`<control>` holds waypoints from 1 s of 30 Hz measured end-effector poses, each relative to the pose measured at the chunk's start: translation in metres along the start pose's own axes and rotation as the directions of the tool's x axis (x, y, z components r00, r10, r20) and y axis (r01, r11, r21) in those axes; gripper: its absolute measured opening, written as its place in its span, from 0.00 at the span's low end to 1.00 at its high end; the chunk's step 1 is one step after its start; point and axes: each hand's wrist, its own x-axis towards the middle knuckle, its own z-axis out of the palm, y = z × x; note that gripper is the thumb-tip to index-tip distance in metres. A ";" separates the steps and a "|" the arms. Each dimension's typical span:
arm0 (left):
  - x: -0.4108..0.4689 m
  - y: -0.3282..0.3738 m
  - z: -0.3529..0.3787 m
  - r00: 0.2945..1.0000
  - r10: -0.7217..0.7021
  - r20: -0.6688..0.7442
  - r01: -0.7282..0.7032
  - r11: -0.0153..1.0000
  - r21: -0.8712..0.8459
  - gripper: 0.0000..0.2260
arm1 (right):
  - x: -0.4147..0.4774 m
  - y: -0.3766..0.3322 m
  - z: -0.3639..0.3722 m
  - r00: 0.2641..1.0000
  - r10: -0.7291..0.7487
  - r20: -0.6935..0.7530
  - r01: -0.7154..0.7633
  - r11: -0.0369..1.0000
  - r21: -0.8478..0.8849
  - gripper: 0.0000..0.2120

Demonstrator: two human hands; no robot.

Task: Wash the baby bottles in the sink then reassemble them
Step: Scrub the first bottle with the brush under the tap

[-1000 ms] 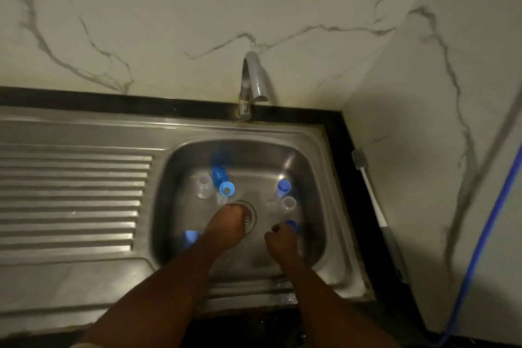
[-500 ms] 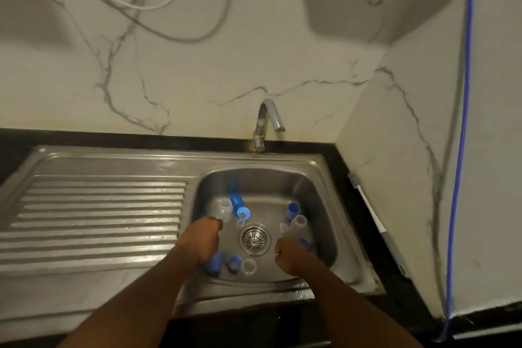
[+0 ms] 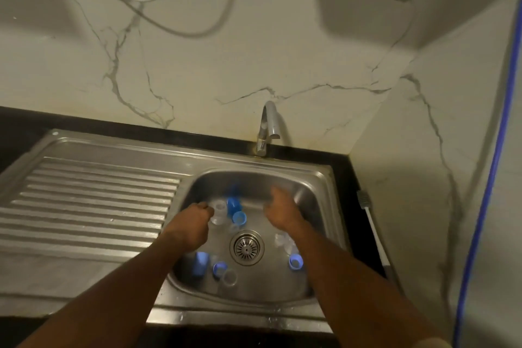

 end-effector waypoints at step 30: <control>-0.021 -0.001 0.043 0.993 -0.106 0.060 0.116 0.969 -0.216 0.18 | 0.146 -0.023 -0.017 0.999 -0.036 0.023 0.030 0.976 0.217 0.21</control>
